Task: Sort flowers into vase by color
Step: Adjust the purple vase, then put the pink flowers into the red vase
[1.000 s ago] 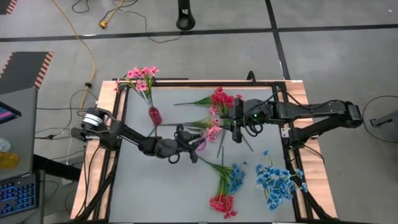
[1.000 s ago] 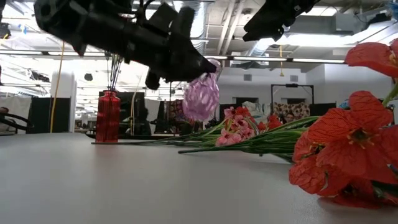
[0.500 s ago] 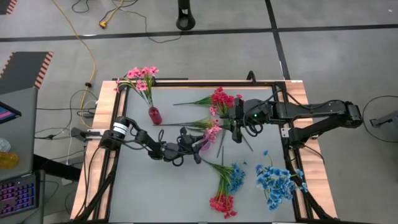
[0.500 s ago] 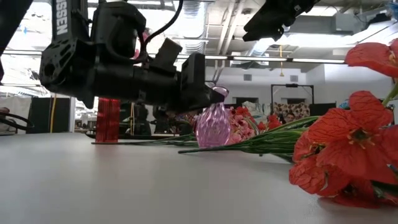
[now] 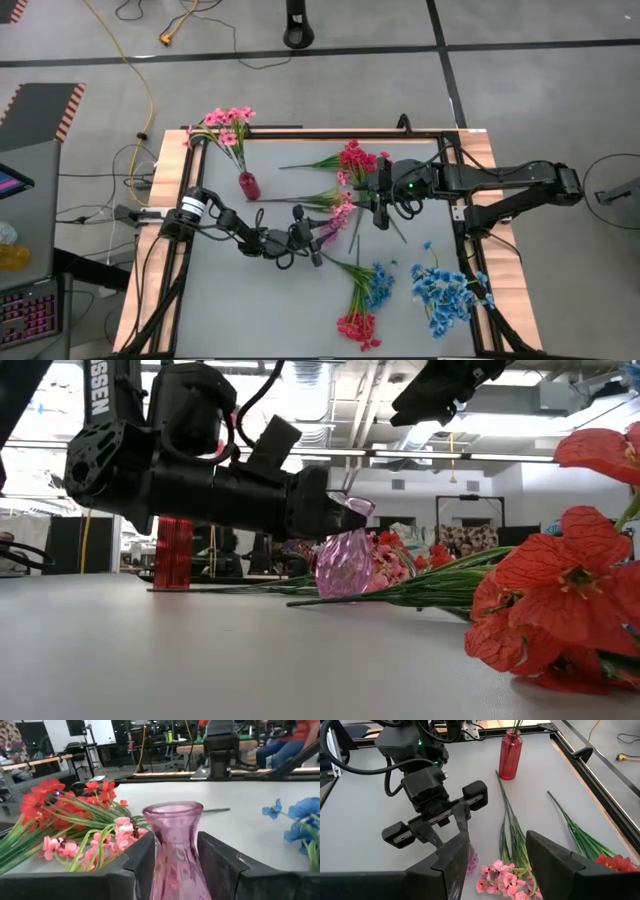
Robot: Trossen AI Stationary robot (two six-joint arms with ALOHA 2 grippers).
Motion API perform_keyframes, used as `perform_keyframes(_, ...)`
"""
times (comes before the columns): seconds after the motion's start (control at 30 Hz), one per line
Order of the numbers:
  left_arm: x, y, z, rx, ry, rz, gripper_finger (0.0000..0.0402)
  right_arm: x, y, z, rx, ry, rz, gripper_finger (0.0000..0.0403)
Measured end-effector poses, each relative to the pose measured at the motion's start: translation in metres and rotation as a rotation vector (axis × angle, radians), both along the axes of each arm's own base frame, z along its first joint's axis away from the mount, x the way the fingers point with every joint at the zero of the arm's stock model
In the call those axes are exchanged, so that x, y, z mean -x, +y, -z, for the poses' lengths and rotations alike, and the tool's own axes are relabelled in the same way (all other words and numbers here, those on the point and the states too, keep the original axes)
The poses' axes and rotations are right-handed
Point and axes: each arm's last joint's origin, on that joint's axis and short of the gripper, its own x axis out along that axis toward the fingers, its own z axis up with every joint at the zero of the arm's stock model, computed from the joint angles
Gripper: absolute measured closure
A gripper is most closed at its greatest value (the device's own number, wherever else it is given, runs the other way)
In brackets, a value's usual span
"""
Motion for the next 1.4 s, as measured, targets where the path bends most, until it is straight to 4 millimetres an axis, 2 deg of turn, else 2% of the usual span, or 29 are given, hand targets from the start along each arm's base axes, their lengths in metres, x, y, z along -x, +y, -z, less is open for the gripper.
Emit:
perform_keyframes(0.33, 0.001, -0.003, 0.001, 0.002, 0.005, 0.010, 0.0201, 0.000, 0.000, 0.000, 0.000, 0.000, 0.000, 0.0179)
perform_keyframes(0.6, 0.002, -0.009, -0.004, 0.041, -0.007, 0.022, 0.0179, 0.000, 0.000, 0.000, 0.000, 0.001, 0.001, 0.0179)
perform_keyframes(0.97, 0.012, -0.006, -0.046, 0.006, 0.175, 0.023, 0.0179, 0.000, 0.000, 0.000, 0.000, 0.001, 0.000, 0.0179)
perform_keyframes(1.4, 0.053, 0.007, -0.116, -0.076, 0.343, 0.063, 0.0179, 0.000, 0.000, 0.000, 0.000, 0.001, 0.000, 0.0179)
